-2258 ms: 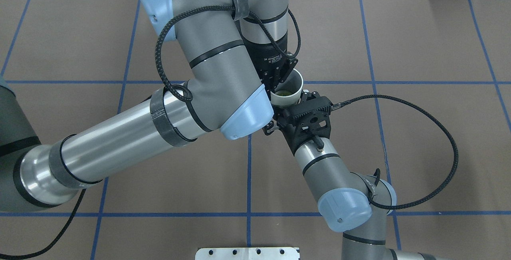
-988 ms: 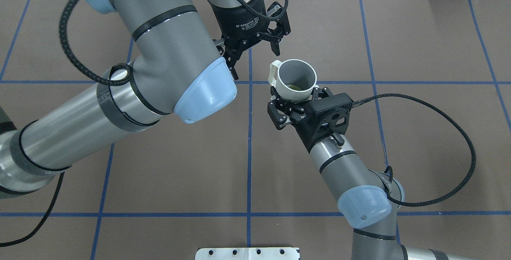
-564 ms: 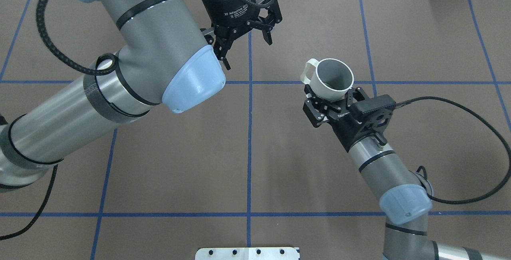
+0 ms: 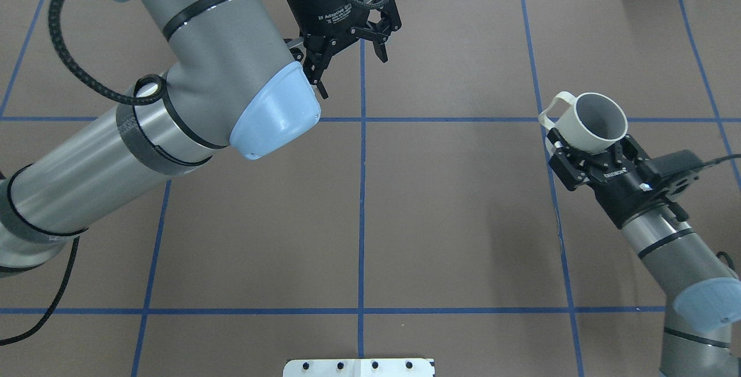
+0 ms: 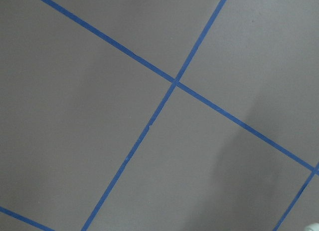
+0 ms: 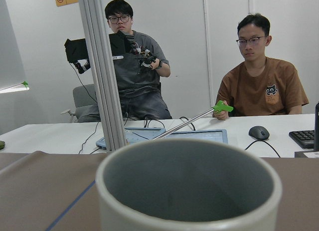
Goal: Left arm hands cup to right arm to dump lemon
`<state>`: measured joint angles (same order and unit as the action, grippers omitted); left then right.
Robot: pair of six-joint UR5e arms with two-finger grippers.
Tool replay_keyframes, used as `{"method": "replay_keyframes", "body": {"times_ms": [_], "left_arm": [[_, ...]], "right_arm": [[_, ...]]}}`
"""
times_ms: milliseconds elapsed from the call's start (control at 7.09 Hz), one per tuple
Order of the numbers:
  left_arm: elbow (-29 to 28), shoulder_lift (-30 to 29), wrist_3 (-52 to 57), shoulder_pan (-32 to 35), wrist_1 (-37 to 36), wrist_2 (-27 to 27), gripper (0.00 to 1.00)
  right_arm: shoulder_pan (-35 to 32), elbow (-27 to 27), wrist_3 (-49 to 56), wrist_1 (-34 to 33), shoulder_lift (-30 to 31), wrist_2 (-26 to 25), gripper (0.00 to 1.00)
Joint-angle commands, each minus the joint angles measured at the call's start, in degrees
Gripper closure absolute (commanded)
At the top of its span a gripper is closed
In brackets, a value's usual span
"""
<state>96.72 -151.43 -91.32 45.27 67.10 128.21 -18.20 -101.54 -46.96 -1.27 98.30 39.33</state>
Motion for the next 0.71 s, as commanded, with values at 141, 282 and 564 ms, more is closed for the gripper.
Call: {"method": "replay_keyframes", "body": {"times_ms": [141,282,564], "left_arm": [[-0.74,0.09,0.00,-0.53,0.05,-0.33,0.00],[-0.83,0.52,-0.09,-0.70,0.05,-0.42,0.00],[-0.83,1.31,-0.09,-1.32,0.31,-0.42,0.00]], "right_arm": [[-0.16,3.34,-0.06,14.49,10.76,0.66,0.48],[-0.43,6.59,-0.15,19.59,12.34,0.58,0.59],[-2.61,13.62,-0.15,27.86,13.15,1.10,0.60]]}}
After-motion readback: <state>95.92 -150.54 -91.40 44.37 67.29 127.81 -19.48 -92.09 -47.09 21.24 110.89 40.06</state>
